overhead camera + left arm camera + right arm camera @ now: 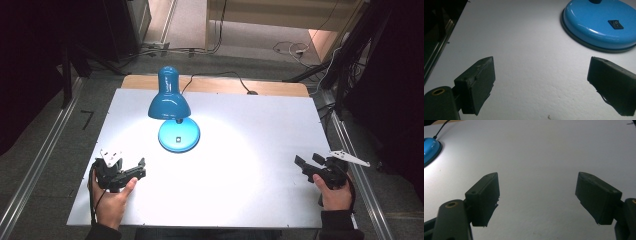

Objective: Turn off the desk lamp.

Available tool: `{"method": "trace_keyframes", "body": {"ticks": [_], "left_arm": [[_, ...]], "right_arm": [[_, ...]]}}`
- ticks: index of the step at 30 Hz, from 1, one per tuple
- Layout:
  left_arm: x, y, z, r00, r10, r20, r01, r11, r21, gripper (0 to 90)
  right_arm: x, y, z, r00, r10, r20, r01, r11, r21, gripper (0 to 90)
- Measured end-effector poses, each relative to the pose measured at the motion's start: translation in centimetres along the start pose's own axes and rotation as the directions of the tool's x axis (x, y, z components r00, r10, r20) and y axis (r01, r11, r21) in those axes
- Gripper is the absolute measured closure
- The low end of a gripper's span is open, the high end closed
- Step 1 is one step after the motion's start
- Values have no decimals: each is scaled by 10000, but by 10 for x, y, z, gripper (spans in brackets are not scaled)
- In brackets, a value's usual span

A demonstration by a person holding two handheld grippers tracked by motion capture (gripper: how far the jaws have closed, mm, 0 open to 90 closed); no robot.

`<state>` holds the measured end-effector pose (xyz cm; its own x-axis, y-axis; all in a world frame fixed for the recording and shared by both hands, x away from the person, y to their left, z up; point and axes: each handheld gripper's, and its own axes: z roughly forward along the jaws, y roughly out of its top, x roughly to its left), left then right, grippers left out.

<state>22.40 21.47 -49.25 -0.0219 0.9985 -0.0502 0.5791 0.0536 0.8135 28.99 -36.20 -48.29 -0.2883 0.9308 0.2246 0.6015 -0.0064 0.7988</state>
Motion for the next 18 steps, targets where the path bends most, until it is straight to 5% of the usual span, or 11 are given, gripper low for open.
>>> {"method": "trace_keyframes", "body": {"ticks": [15, 18], "left_arm": [[0, 5, 4, 9953, -216, 940, 233, 9996, -162, 135], [-1, 5, 7, 9901, -294, 1369, 295, 9996, 15, 135]], "right_arm": [[1, 0, 2, 9999, -146, 3, 146, 9999, 78, 183], [2, 0, 2, 9999, -124, 4, 124, 9998, 140, 183]]}}
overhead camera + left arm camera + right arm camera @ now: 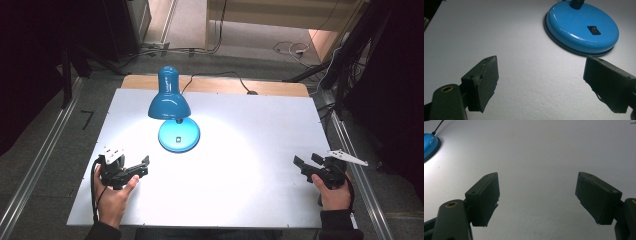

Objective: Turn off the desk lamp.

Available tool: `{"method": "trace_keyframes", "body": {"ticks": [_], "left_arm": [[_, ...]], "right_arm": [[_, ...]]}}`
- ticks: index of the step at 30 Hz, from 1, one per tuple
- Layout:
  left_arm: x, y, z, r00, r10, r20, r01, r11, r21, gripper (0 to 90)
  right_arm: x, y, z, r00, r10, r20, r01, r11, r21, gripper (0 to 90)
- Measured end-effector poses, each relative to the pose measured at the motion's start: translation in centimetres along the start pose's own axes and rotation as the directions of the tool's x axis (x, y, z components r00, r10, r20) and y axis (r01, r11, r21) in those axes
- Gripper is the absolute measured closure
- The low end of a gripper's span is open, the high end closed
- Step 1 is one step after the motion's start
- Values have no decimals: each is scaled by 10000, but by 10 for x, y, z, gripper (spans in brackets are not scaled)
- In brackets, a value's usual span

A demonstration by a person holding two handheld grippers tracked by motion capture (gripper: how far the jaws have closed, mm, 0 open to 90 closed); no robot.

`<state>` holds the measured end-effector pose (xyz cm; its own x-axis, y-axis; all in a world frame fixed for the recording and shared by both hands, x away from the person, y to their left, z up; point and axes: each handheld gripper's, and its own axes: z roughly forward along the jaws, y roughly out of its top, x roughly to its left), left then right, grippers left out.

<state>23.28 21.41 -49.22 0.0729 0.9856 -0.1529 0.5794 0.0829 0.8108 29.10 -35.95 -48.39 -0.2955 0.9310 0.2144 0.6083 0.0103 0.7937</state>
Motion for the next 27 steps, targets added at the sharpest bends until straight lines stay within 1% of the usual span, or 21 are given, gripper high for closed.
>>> {"method": "trace_keyframes", "body": {"ticks": [5, 8, 13, 20, 25, 27], "left_arm": [[0, 0, 3, 9999, 22, 127, -22, 10000, -16, 135], [0, 1, 4, 9999, 37, 127, -35, 9999, -158, 134], [-2, 2, 6, 9999, 106, 121, -103, 9997, -236, 134], [-5, 4, 6, 9996, 180, 227, -170, 9990, -424, 135], [-6, 5, 8, 9996, 81, 264, -67, 9985, -535, 135], [-6, 6, 8, 9993, 31, 363, -10, 9983, -575, 135]], "right_arm": [[0, 0, 0, 10000, -17, -14, 17, 10000, -7, 183], [0, 0, 0, 10000, 2, -29, -2, 10000, -2, 183], [0, 0, 1, 10000, -20, -21, 20, 10000, -3, 183], [0, 0, 1, 10000, -28, -54, 28, 10000, 22, 183], [0, 0, 2, 10000, -22, -62, 23, 10000, 26, 183], [0, 0, 2, 10000, -23, -68, 23, 10000, 22, 183]]}}
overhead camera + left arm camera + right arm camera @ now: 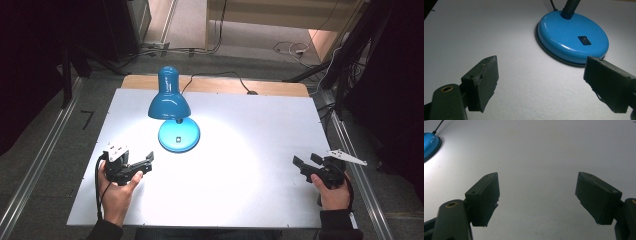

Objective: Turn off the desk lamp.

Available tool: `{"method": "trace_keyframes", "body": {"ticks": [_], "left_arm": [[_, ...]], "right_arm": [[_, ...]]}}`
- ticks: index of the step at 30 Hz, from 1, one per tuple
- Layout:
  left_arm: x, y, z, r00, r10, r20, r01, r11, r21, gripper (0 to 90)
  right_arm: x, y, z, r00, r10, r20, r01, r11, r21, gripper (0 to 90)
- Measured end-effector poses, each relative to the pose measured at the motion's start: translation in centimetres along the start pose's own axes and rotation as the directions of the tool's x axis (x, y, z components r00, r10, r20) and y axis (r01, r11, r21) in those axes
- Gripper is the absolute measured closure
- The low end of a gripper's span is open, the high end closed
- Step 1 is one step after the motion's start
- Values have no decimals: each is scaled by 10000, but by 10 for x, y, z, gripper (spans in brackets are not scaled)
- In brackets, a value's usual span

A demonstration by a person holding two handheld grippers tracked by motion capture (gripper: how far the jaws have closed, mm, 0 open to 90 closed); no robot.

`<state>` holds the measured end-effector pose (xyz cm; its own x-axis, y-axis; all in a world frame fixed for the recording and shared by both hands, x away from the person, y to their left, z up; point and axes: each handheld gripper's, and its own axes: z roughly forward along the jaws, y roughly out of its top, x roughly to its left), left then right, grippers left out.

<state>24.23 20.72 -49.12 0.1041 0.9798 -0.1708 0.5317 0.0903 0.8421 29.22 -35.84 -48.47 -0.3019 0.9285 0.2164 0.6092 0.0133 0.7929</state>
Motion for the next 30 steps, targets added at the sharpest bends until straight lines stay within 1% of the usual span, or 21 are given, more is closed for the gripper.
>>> {"method": "trace_keyframes", "body": {"ticks": [3, 8, 12, 20, 25, 30], "left_arm": [[-2, 1, 2, 9999, -71, 78, 71, 10000, -52, 134], [-4, 2, 3, 9999, -73, 156, 74, 9999, -87, 134], [-5, 4, 5, 9994, -229, 260, 235, 9995, -220, 131], [-8, 6, 9, 9992, -174, 352, 181, 9996, -194, 119], [-12, 8, 12, 9990, -158, 428, 172, 9993, -333, 112], [-15, 9, 14, 9988, -116, 477, 134, 9992, -373, 112]], "right_arm": [[0, 0, 0, 10000, 8, -14, -8, 10000, -1, 183], [0, 0, 0, 10000, 15, -22, -14, 10000, 11, 182], [0, 0, 0, 10000, 11, -40, -11, 10000, 4, 183], [0, 0, 0, 10000, 17, -43, -17, 10000, 7, 182], [0, 0, 0, 10000, 22, -52, -22, 10000, 14, 183], [0, 0, 0, 10000, 35, -48, -35, 10000, 29, 182]]}}
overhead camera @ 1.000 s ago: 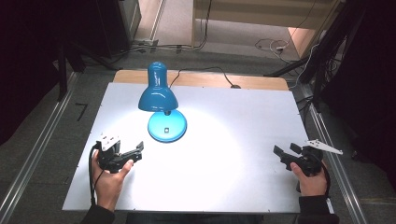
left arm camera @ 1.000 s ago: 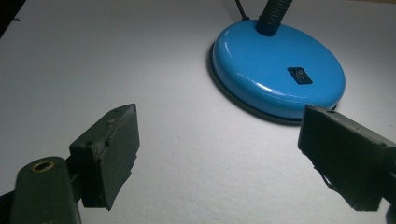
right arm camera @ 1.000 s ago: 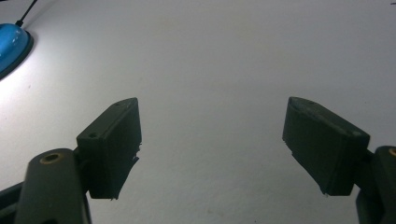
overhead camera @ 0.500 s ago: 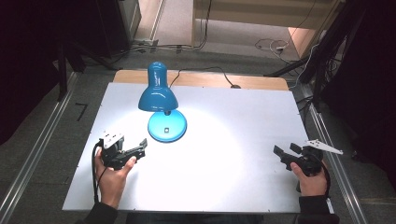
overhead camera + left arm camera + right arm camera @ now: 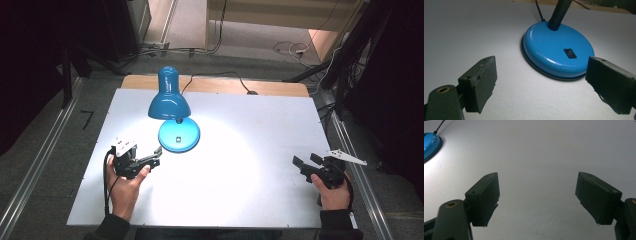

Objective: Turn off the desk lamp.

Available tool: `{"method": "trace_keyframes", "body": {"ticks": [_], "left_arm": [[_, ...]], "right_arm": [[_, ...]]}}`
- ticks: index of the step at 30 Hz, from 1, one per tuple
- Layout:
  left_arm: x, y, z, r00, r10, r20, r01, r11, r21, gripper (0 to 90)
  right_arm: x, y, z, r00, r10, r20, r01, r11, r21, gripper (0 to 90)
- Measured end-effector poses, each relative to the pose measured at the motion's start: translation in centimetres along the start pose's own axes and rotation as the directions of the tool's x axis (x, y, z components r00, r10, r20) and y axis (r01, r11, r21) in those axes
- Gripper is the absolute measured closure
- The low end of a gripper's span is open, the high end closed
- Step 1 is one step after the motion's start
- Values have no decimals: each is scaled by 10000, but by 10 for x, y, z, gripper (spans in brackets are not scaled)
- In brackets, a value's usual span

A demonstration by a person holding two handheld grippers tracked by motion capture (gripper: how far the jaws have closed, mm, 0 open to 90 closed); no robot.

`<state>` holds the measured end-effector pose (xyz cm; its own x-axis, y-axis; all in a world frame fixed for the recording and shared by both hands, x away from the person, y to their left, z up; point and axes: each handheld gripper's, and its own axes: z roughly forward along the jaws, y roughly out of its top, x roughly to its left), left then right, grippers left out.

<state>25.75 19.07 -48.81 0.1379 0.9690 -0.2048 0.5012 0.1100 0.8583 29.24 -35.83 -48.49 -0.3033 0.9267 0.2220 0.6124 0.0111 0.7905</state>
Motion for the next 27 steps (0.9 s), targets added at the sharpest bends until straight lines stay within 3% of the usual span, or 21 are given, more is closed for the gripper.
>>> {"method": "trace_keyframes", "body": {"ticks": [27], "left_arm": [[-10, 3, 10, 9995, 260, 163, -261, 9996, 80, 134]], "right_arm": [[1, 0, 1, 10000, -53, -50, 53, 10000, 31, 182]]}}
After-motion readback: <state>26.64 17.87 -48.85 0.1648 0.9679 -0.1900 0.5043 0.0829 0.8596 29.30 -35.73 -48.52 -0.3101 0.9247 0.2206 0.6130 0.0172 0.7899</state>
